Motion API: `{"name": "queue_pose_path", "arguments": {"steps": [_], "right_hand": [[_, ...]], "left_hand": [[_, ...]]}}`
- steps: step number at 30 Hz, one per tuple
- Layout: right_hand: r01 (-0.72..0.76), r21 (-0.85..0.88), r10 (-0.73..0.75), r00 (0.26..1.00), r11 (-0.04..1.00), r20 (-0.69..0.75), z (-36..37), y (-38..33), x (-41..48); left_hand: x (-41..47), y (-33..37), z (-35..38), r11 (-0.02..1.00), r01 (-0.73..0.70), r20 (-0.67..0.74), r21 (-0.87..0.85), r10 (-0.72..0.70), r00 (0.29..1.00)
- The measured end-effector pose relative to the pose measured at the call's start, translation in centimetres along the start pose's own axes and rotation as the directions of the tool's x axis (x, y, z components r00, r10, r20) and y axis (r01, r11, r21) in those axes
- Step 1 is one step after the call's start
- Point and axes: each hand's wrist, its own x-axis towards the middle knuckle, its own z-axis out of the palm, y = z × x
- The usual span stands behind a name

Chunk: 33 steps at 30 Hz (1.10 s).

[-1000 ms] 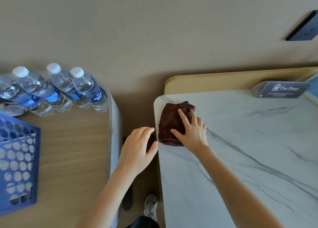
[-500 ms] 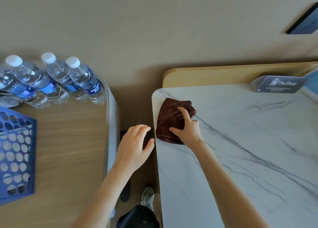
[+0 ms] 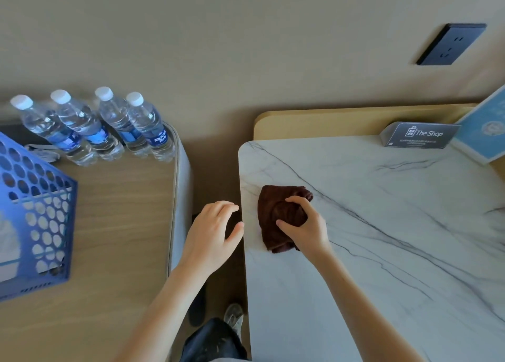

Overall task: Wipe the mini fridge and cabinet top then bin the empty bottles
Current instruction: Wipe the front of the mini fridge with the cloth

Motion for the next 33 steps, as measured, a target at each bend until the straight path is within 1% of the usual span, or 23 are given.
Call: {"name": "queue_pose_path", "arguments": {"steps": [2,6,9,12,15,21,25,33], "right_hand": [[0.010,0.054,-0.010,1.000,0.998,-0.010,-1.0,-0.4,-1.7],[0.033,0.221,-0.026,0.999,0.975,-0.035,-3.6,-1.9,-4.9],[0.071,0.276,-0.062,0.997,0.959,-0.040,-5.7,-2.9,-7.2],[0.121,0.280,-0.112,0.993,0.952,-0.049,-7.3,-2.9,-9.7],[0.120,0.274,-0.117,0.993,0.954,-0.027,-8.5,-1.6,-12.4],[0.109,0.227,-0.109,0.994,0.968,-0.011,-9.4,2.5,-16.9],[0.127,0.200,-0.126,0.992,0.972,-0.017,-9.9,3.3,-18.9],[0.238,0.216,-0.229,0.971,0.947,-0.066,-11.1,2.5,-22.0]], "left_hand": [[-1.1,0.9,-0.2,1.000,-0.005,-0.021,-0.006,0.004,1.000],[-3.4,3.0,-0.6,0.999,-0.034,-0.071,-0.035,0.031,0.997],[-5.2,4.8,-0.7,0.997,-0.055,-0.093,-0.045,0.051,0.994],[-7.1,6.5,-0.6,0.997,-0.062,-0.119,-0.050,0.056,0.991],[-9.3,8.1,0.0,0.996,-0.066,-0.133,-0.060,0.058,0.989],[-14.4,10.1,2.6,0.997,-0.031,-0.079,-0.078,0.025,0.997],[-16.7,11.1,3.0,0.998,0.012,-0.072,-0.061,-0.016,0.997],[-19.2,12.3,1.0,0.998,-0.055,-0.140,-0.011,0.053,0.989]]}}
